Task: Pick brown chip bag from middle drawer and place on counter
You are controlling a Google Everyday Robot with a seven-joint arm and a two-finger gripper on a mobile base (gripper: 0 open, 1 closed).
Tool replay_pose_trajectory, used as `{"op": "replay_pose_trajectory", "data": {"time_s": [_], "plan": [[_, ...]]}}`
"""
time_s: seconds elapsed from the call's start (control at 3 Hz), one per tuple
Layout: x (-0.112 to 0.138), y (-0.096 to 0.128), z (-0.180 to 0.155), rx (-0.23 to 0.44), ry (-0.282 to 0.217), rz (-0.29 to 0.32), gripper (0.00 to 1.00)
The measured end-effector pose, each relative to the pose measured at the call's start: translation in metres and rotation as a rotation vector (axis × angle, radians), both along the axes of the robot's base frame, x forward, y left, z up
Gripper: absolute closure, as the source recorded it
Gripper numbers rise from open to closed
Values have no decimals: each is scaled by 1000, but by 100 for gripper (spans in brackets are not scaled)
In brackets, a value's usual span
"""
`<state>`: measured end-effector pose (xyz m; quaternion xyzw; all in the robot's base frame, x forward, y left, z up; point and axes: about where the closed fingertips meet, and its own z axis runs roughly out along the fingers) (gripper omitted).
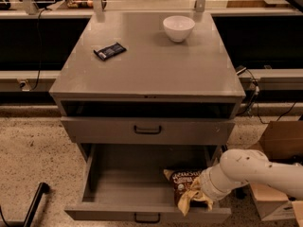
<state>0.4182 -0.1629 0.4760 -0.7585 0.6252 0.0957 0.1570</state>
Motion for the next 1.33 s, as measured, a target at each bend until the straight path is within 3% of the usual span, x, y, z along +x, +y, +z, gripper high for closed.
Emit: {"op": "replay_pose_trajectory", "data": {"time_s": [0.33,1.0,1.33], "plan": [[-6,1,53,-3,-139,19,100],[-26,2,196,-40,-445,83,100],[-32,1,271,-52,-561,106,100]]}}
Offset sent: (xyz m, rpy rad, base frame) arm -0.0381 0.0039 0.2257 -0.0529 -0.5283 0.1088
